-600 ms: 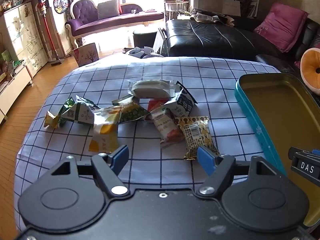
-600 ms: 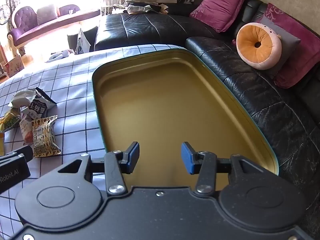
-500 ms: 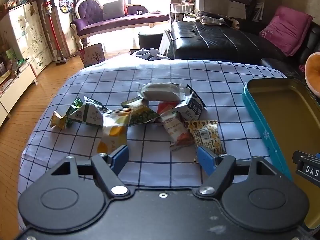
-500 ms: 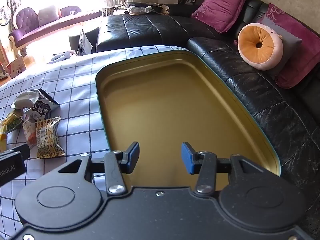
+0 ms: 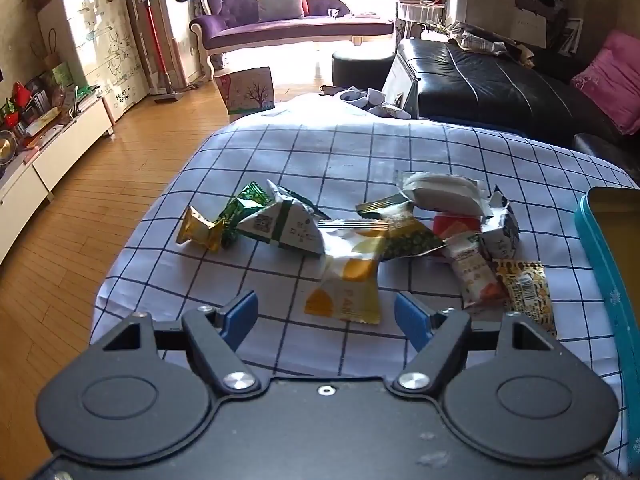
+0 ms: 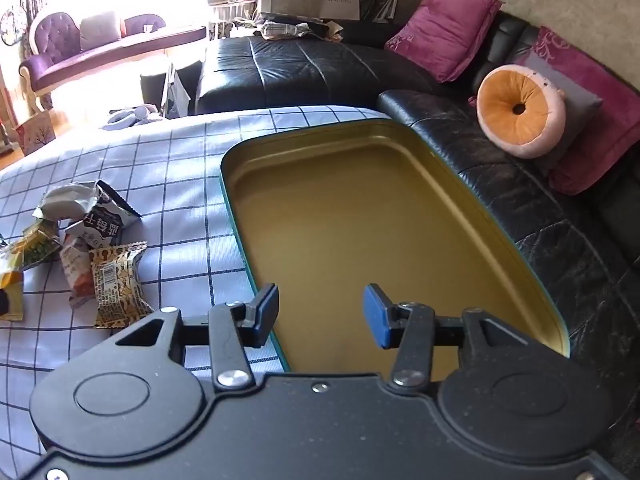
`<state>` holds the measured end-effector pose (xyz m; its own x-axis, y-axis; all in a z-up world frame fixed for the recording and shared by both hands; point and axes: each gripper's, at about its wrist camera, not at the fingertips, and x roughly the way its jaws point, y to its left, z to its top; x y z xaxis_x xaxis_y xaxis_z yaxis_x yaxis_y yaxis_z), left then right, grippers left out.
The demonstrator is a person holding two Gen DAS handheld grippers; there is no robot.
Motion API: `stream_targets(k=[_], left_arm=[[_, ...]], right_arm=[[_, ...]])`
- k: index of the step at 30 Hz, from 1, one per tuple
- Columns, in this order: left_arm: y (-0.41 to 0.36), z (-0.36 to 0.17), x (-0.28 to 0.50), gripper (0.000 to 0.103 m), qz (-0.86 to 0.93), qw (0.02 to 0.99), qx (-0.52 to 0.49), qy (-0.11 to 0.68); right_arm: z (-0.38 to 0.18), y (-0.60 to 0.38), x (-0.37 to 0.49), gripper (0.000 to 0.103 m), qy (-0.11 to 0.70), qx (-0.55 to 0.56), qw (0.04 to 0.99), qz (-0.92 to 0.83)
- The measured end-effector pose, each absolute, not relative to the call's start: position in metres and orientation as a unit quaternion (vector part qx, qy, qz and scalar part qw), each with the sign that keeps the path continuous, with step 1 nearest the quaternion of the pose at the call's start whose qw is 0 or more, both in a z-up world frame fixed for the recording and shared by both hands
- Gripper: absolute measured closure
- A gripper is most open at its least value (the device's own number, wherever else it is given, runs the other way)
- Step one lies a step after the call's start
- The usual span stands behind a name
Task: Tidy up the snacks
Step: 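Move both tools toward the pile of snack packets on the cloth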
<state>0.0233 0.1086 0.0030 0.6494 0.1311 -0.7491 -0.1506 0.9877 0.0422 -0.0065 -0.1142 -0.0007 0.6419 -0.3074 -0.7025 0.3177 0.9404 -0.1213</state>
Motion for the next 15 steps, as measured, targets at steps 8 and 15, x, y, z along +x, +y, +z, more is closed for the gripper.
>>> stream_targets(k=[8, 15], left_arm=[[0.147, 0.002, 0.024, 0.028, 0.087, 0.909, -0.025, 0.408], [0.168, -0.002, 0.023, 0.029, 0.098, 0.907, -0.018, 0.408]], right_arm=[[0.006, -0.089, -0.005, 0.048, 0.362, 0.015, 0.92, -0.152], [0.002, -0.054, 0.006, 0.048, 0.373, 0.002, 0.921, -0.112]])
